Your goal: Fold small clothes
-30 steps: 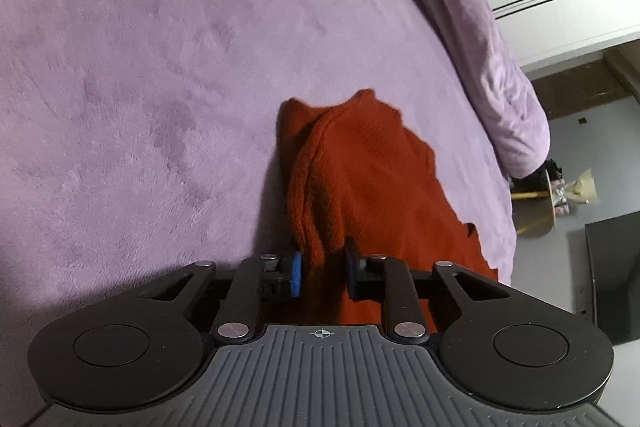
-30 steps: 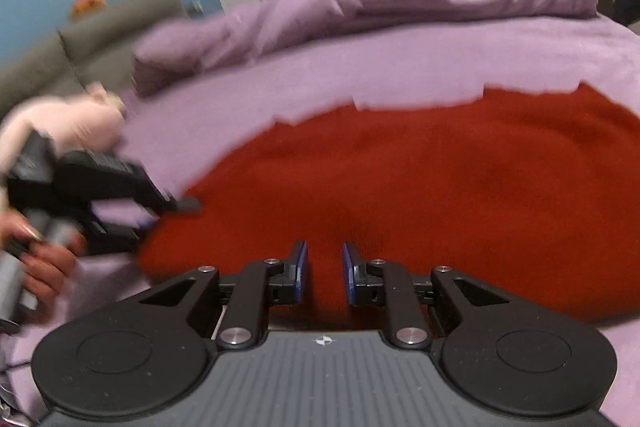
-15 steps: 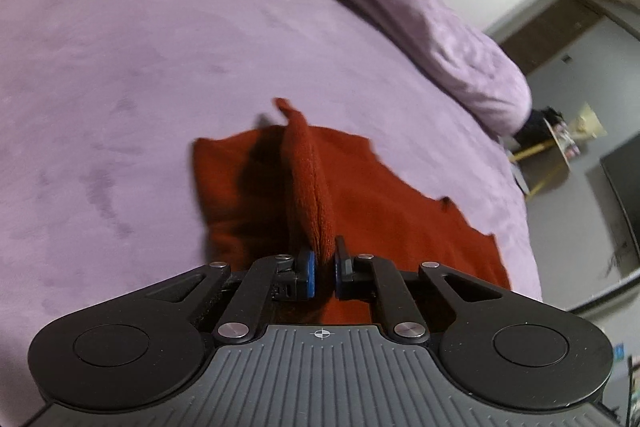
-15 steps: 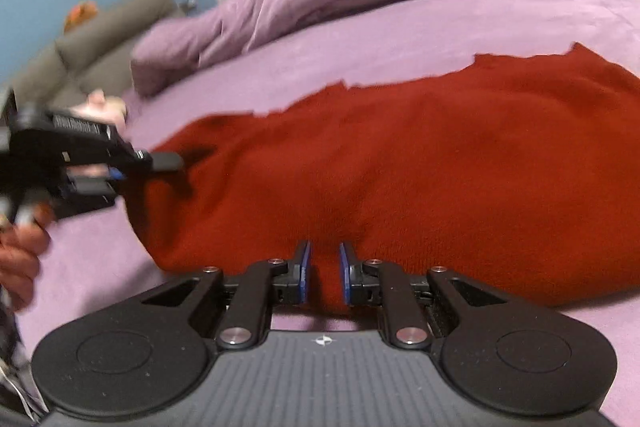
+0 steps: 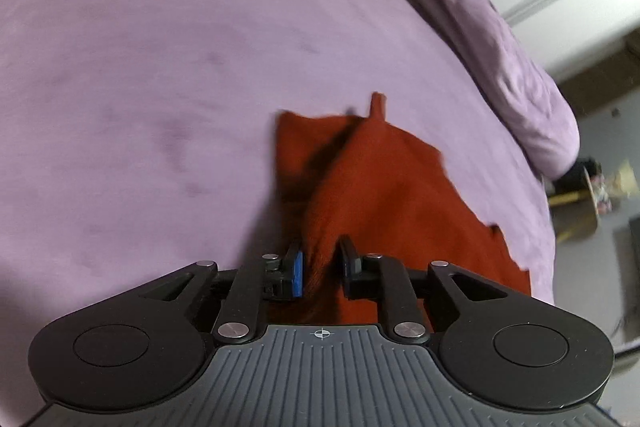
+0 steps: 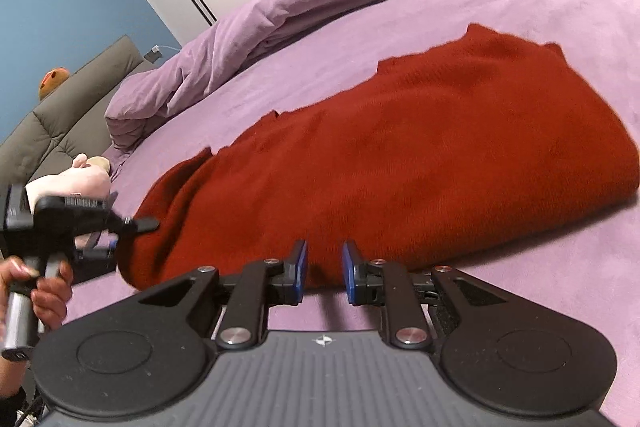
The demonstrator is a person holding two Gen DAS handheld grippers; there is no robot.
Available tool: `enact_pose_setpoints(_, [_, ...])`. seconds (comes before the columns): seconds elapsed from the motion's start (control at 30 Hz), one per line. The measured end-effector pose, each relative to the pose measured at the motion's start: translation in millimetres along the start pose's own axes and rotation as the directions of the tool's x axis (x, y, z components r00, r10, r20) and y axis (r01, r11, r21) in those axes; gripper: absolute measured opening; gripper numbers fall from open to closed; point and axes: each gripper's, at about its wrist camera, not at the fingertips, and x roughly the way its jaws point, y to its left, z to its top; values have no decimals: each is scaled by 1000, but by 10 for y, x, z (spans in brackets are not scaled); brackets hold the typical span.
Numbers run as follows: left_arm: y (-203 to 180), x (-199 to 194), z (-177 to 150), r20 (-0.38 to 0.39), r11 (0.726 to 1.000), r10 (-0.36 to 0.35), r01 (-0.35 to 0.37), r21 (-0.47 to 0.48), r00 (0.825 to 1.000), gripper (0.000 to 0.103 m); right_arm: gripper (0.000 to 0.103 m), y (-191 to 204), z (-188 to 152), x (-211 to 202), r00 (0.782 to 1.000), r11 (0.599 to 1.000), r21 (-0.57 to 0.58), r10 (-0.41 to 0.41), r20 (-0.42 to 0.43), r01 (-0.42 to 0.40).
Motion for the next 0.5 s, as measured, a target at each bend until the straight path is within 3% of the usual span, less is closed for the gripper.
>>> enact_pose_setpoints(0.03, [91, 2, 8, -9, 1000, 5, -5, -19, 1000, 39, 19, 5, -18, 3, 1000, 1000, 0, 3, -3, -3])
enact_pose_setpoints(0.07, [158, 13, 13, -22, 999, 8, -8, -35, 1000, 45, 20, 29, -32, 19, 1000, 1000, -3, 4, -6, -4])
enact_pose_setpoints(0.23, [402, 195, 19, -73, 980, -154, 143, -141, 985, 52, 22, 154, -58, 106, 1000, 1000, -24, 12, -24, -13])
enact_pose_setpoints(0.3, [403, 296, 42, -68, 966, -201, 186, -178, 977, 49, 22, 182, -62, 112, 1000, 1000, -26, 13, -27, -13])
enact_pose_setpoints(0.37, [405, 362, 53, -60, 960, -212, 196, -199, 975, 31, 22, 207, -51, 110, 1000, 999, -33, 10, -27, -11])
enact_pose_setpoints(0.5, [386, 331, 56, -32, 950, -215, 202, -236, 976, 22, 22, 177, -37, 60, 1000, 999, -53, -6, -11, 5])
